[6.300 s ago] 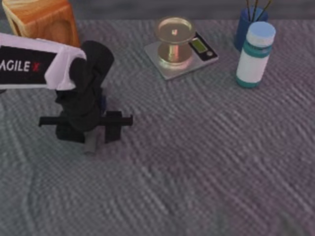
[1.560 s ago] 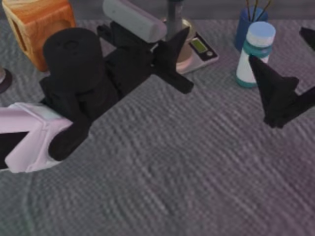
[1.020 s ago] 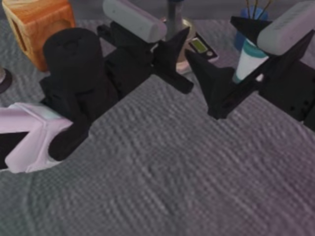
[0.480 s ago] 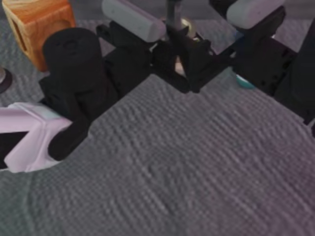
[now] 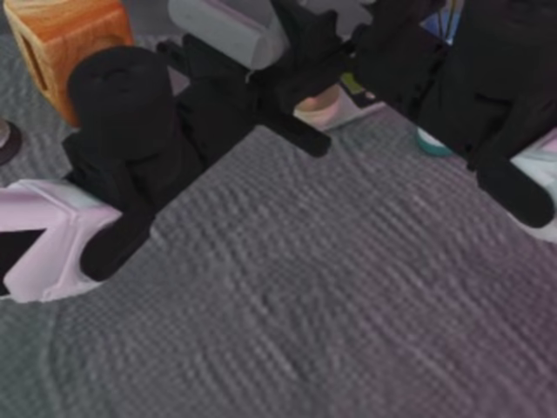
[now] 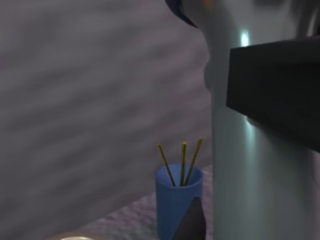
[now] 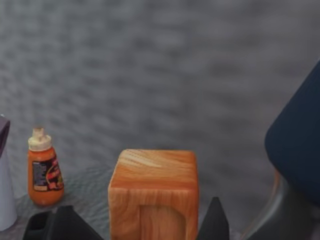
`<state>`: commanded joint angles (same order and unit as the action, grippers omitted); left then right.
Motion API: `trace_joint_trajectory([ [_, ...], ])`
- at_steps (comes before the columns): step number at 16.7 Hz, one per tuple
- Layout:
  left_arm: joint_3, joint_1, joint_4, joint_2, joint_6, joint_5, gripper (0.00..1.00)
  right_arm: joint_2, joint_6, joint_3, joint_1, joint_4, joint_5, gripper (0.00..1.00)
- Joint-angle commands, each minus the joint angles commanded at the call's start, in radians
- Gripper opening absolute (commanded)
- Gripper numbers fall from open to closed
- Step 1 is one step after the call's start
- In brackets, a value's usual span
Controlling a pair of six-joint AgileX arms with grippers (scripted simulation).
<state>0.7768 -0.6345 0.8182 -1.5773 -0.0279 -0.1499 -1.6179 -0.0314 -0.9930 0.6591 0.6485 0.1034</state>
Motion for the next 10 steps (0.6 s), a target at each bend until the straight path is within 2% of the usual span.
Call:
trace_joint_trajectory([
  [2, 0.0, 0.0, 0.0, 0.0, 0.0, 0.0, 0.0, 0.0, 0.0, 0.0, 0.0, 0.0, 0.0, 1.0],
  [10, 0.0, 0.0, 0.0, 0.0, 0.0, 0.0, 0.0, 0.0, 0.0, 0.0, 0.0, 0.0, 0.0, 0.4],
])
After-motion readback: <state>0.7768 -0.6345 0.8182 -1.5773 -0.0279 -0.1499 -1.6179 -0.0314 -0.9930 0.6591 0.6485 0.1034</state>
